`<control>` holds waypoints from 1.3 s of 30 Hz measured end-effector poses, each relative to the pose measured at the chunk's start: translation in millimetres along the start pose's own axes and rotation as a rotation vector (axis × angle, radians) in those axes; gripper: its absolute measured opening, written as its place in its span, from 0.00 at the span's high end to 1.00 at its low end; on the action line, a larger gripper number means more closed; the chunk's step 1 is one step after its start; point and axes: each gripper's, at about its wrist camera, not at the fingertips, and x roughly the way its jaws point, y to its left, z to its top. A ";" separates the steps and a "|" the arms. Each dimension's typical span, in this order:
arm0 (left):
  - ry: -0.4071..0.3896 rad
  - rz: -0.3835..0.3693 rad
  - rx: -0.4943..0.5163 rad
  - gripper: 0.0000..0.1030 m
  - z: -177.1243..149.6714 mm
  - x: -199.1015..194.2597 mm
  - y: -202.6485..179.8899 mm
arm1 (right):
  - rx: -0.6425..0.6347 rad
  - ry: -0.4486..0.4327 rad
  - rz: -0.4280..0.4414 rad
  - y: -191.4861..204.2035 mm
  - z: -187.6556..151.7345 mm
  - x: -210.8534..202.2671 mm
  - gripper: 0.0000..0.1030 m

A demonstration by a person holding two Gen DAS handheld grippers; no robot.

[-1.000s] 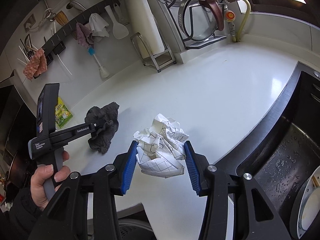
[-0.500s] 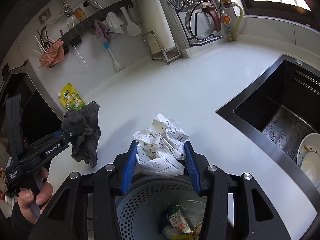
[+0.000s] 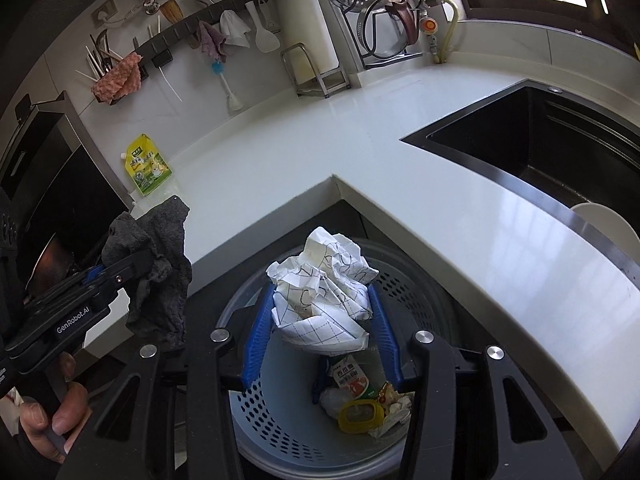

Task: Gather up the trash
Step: 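Carry the paper and cloth down over the basket with both tools, then open both tools to drop the paper and cloth into the basket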

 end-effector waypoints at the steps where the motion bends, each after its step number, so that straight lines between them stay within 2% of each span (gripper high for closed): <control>1: 0.007 -0.003 0.000 0.73 -3.6 0.2 -2.1 | -0.002 0.003 -0.007 -0.6 -4.1 -1.7 0.56; 12: 0.083 -0.020 0.035 0.73 -30.7 13.5 -25.7 | -0.073 0.013 -0.102 1.4 -29.2 -6.4 0.55; 29: 0.156 0.005 0.023 0.72 -45.0 41.6 -28.1 | -0.080 0.039 -0.149 -2.3 -33.3 17.2 0.54; 39: 0.183 -0.009 0.005 0.70 -47.9 50.3 -24.9 | -0.081 0.041 -0.170 -1.3 -33.3 23.2 0.54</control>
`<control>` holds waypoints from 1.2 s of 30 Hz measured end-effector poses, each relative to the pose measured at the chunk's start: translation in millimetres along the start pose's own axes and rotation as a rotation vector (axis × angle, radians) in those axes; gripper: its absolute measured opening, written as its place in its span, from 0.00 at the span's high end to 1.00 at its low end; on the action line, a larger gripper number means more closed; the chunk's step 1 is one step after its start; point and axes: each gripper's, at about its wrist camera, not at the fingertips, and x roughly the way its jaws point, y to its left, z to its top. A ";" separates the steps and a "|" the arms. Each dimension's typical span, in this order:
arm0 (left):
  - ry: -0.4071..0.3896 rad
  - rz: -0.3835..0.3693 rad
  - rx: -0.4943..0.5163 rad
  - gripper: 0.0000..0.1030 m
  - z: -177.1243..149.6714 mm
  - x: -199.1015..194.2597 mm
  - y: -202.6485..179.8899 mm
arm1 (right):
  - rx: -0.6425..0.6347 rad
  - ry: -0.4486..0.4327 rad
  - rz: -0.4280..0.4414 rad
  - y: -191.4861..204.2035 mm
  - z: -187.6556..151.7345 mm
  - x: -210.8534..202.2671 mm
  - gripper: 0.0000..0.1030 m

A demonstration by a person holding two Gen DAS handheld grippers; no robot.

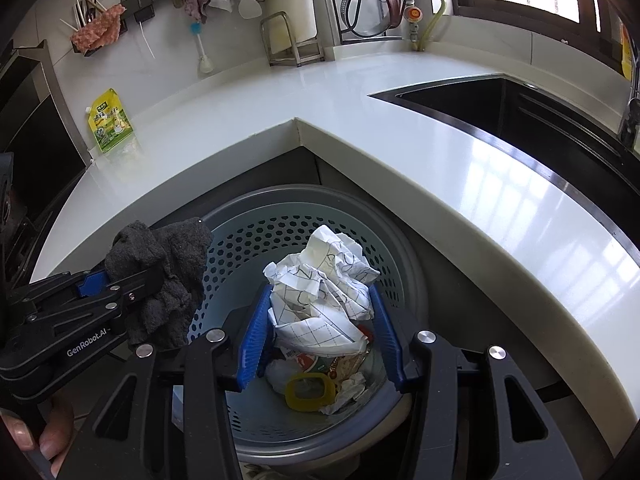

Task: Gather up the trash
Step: 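Open both tools to drop the paper and cloth into the basket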

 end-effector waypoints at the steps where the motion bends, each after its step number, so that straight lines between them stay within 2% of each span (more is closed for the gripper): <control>1: -0.001 0.001 -0.001 0.69 0.2 -0.2 0.1 | -0.002 -0.003 0.002 0.4 0.0 -0.4 0.54; 6: -0.009 0.004 -0.006 0.68 -0.2 -3.4 1.7 | -0.013 -0.020 0.000 1.9 -0.4 -3.6 0.51; 11: -0.021 0.011 -0.020 0.49 -0.7 -8.0 4.5 | -0.017 -0.039 -0.002 2.3 0.3 -9.1 0.41; 12: -0.029 0.014 -0.021 0.43 -0.6 -10.0 5.0 | -0.014 -0.047 -0.005 1.8 0.6 -10.9 0.37; 13: -0.039 0.018 -0.022 0.39 -0.4 -12.5 5.3 | -0.011 -0.052 -0.006 1.1 1.1 -12.4 0.36; 16: -0.058 0.020 -0.026 0.34 1.7 -18.1 6.5 | 0.001 -0.058 0.000 -0.7 2.0 -15.3 0.36; 26: -0.067 0.022 -0.039 0.31 0.8 -23.8 10.4 | 0.009 -0.054 -0.007 0.1 0.1 -16.9 0.36; 36: -0.082 0.029 -0.063 0.18 1.5 -29.6 14.4 | 0.007 -0.053 -0.010 0.2 -0.8 -19.6 0.35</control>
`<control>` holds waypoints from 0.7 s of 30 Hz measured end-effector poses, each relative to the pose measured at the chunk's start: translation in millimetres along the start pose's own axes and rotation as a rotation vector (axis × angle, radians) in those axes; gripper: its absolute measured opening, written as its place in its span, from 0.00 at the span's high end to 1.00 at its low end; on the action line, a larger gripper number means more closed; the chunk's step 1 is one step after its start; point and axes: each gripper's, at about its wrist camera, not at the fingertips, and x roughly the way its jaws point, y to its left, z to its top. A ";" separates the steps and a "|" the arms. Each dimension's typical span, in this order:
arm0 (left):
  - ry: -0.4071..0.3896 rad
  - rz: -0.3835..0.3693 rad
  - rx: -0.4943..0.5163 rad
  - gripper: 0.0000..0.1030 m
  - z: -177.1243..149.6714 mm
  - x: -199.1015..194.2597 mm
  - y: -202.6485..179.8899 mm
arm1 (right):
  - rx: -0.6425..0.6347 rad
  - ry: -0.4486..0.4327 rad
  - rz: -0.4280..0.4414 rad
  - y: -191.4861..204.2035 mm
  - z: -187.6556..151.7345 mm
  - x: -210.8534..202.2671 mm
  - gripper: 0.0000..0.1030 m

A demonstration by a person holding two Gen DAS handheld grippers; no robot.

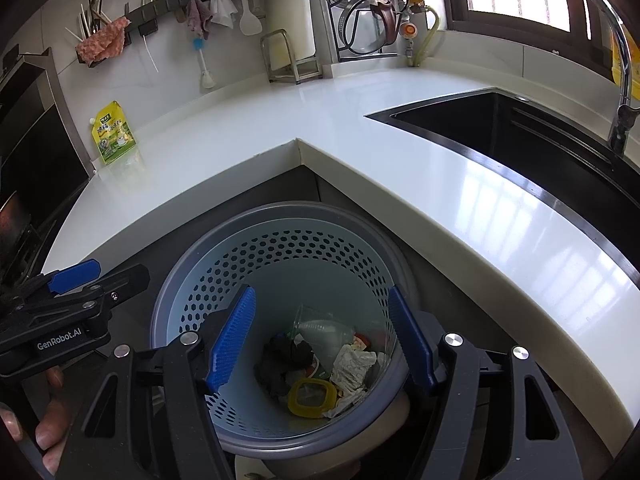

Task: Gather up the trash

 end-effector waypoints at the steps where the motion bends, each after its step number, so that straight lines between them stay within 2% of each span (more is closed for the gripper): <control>1: -0.001 0.001 0.000 0.17 0.2 -0.5 0.1 | 0.000 -0.001 0.000 0.0 0.1 -0.5 0.35; 8: -0.015 0.018 -0.005 0.12 1.0 -5.1 1.2 | 0.000 -0.005 -0.001 1.9 -1.5 -2.6 0.34; 10: -0.022 0.028 -0.009 0.09 1.1 -6.5 2.1 | -0.001 -0.010 -0.003 2.5 -1.7 -3.5 0.32; 21: -0.039 0.034 -0.019 0.07 3.2 -13.5 5.9 | 0.009 -0.020 -0.009 1.5 0.1 -6.9 0.30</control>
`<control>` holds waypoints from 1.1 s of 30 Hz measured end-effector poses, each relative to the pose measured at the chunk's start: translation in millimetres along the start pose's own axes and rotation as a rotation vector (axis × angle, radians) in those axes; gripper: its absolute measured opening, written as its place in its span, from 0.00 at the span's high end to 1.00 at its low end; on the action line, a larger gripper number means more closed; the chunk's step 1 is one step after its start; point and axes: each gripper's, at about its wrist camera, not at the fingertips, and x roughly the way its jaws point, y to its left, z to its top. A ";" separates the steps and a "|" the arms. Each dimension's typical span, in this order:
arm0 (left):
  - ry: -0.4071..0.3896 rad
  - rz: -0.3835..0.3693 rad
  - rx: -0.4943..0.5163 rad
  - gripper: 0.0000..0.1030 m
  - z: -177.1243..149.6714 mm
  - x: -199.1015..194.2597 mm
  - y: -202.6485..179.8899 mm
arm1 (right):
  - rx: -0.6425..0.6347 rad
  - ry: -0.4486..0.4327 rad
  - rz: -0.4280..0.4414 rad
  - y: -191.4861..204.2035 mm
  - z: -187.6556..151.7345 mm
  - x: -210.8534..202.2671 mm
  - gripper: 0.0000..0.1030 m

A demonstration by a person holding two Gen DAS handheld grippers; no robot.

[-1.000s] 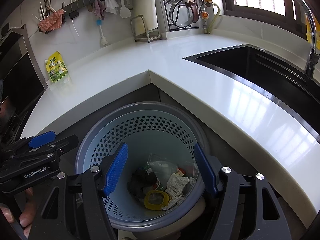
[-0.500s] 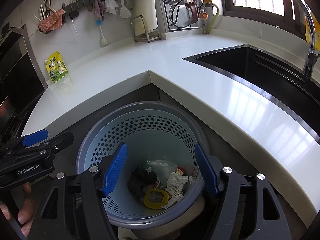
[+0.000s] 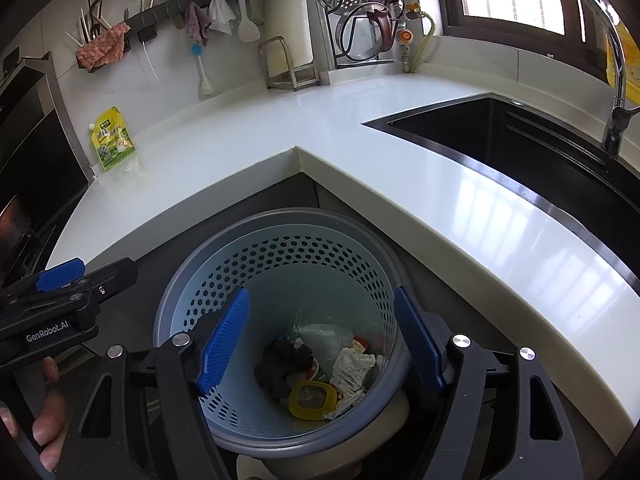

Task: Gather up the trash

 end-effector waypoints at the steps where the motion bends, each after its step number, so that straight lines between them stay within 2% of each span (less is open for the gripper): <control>1: -0.001 0.000 0.000 0.06 0.0 -0.5 0.3 | 0.000 -0.001 -0.001 -0.1 0.1 0.0 0.30; 33: 0.004 0.039 0.018 0.06 1.2 -1.5 -3.3 | -0.001 0.000 -0.007 -0.7 0.0 -1.6 0.30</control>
